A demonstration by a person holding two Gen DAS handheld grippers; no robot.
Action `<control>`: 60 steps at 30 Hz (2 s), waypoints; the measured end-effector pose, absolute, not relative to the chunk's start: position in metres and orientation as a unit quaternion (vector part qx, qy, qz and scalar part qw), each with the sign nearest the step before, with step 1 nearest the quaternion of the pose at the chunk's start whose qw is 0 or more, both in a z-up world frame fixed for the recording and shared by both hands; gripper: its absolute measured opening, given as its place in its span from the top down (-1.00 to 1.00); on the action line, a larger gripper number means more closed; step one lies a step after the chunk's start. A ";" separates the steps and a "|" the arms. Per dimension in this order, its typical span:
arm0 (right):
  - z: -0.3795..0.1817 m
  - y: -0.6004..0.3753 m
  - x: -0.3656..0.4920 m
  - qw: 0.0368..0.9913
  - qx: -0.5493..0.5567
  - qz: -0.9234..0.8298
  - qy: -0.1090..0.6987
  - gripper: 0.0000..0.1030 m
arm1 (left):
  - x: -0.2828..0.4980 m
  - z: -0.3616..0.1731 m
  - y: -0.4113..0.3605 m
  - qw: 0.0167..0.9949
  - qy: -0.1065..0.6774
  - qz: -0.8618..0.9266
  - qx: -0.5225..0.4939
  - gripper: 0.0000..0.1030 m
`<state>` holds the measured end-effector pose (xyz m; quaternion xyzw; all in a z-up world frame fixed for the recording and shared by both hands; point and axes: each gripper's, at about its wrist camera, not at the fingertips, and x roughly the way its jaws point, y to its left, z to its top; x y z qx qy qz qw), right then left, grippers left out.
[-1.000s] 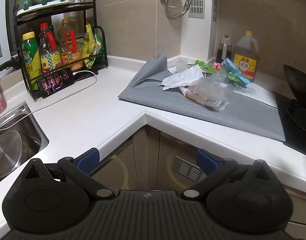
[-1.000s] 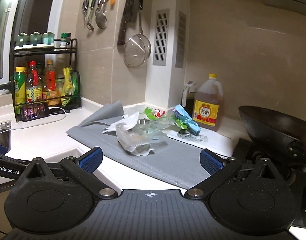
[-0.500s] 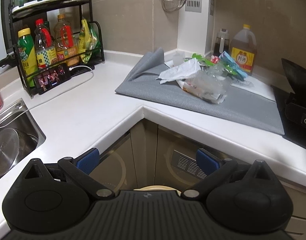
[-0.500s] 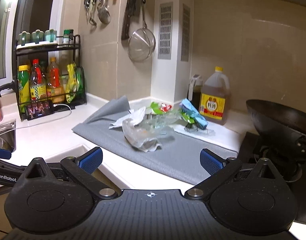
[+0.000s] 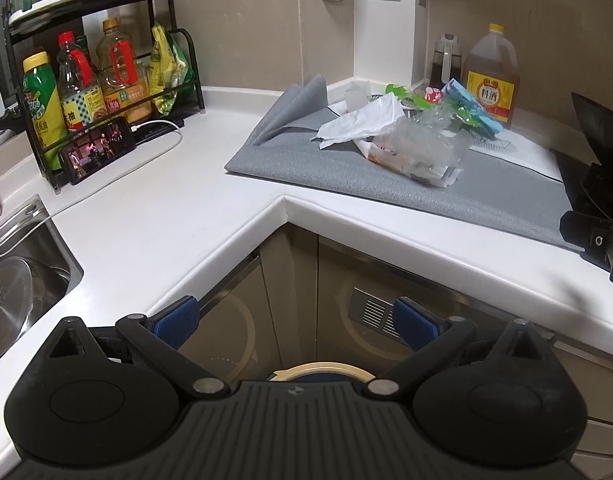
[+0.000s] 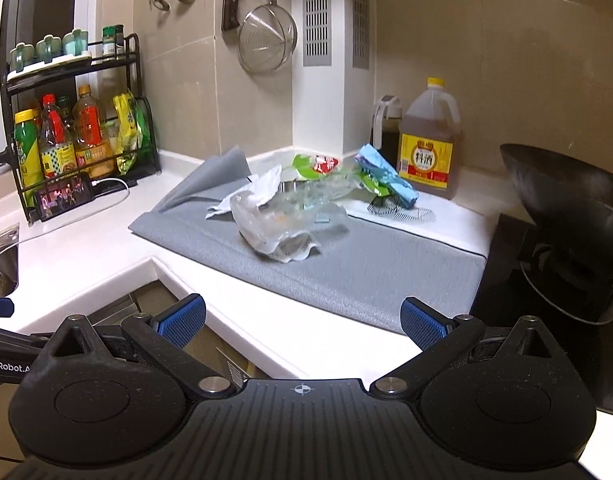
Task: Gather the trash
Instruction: 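Move both tools toward the trash pile on the grey mat, then grasp the clear plastic bag with the right gripper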
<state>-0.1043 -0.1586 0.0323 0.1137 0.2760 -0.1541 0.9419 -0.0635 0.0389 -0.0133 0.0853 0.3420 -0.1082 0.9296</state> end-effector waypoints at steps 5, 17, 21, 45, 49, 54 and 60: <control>0.027 -0.165 -0.103 0.940 0.121 -0.150 0.283 -1.00 | -0.060 -0.016 0.036 0.927 0.348 -0.107 0.089 -0.99; 0.022 -0.180 -0.086 0.941 0.132 -0.143 0.276 -1.00 | -0.048 -0.019 0.033 0.925 0.354 -0.099 0.092 -0.99; 0.022 -0.187 -0.073 0.945 0.144 -0.129 0.265 -1.00 | -0.040 -0.019 0.035 0.926 0.356 -0.090 0.092 -0.99; -0.008 -0.201 0.053 0.947 0.143 -0.082 0.276 -1.00 | 0.010 -0.026 0.036 0.918 0.376 -0.043 0.114 -0.99; -0.016 -0.202 0.077 0.945 0.133 -0.090 0.284 -1.00 | 0.014 -0.029 0.037 0.917 0.379 -0.042 0.116 -0.99; -0.029 -0.203 0.106 0.946 0.107 -0.095 0.292 -1.00 | 0.020 -0.031 0.036 0.914 0.385 -0.037 0.120 -0.99; -0.046 -0.206 0.117 0.953 0.073 -0.076 0.283 -0.19 | 0.031 -0.034 0.034 0.911 0.392 -0.032 0.125 -0.99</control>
